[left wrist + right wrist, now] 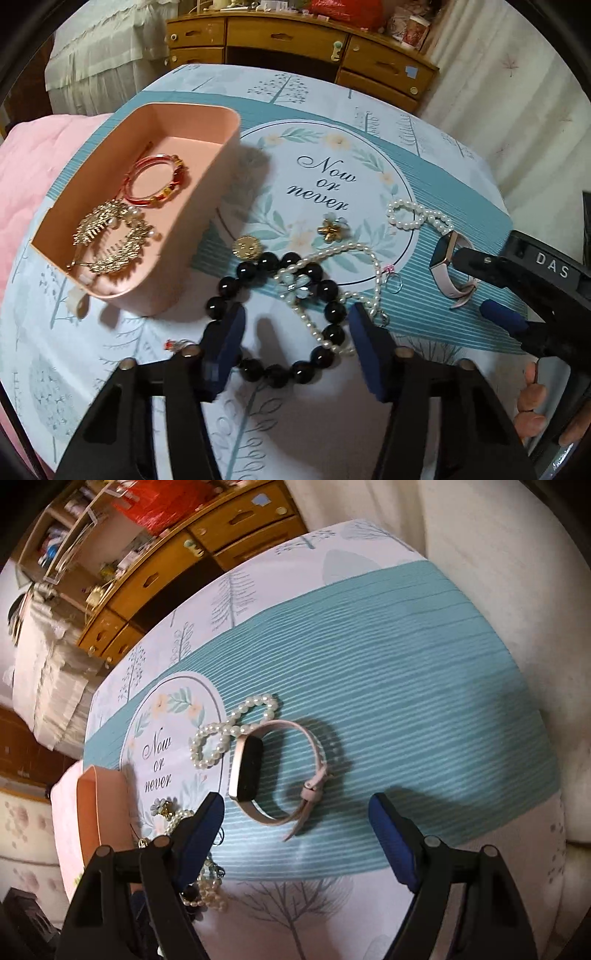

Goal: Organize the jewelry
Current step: 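Reach the right tool to the pink-strap watch and grasp its strap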

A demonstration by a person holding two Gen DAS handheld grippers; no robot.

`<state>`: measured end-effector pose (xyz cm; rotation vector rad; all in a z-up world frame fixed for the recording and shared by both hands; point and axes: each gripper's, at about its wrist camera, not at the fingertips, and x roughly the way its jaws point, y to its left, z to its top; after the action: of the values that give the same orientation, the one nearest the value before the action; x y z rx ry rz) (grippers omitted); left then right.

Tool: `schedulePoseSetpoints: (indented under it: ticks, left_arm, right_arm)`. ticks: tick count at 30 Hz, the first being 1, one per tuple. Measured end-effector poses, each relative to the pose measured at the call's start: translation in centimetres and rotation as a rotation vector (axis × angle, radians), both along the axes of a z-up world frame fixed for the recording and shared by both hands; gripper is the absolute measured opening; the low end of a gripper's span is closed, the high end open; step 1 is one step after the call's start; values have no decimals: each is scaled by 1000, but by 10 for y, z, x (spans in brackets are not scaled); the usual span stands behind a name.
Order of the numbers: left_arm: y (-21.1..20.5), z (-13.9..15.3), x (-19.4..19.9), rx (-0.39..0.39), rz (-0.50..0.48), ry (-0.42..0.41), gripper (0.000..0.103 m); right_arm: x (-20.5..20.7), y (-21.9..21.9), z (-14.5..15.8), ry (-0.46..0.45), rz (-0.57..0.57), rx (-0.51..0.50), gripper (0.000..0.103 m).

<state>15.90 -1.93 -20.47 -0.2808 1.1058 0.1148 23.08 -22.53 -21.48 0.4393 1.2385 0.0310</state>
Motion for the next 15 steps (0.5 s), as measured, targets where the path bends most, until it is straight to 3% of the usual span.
schedulePoseSetpoints:
  ticks: [8, 11, 15]
  left_arm:
    - [-12, -9, 7, 51, 0, -8, 48]
    - [-17, -8, 11, 93, -20, -20, 49]
    - [-16, -9, 13, 87, -24, -21, 48]
  right_arm:
    - [9, 17, 0, -13, 95, -103, 81]
    - [11, 23, 0, -21, 134, -124, 77]
    - [12, 27, 0, -32, 152, -159, 68]
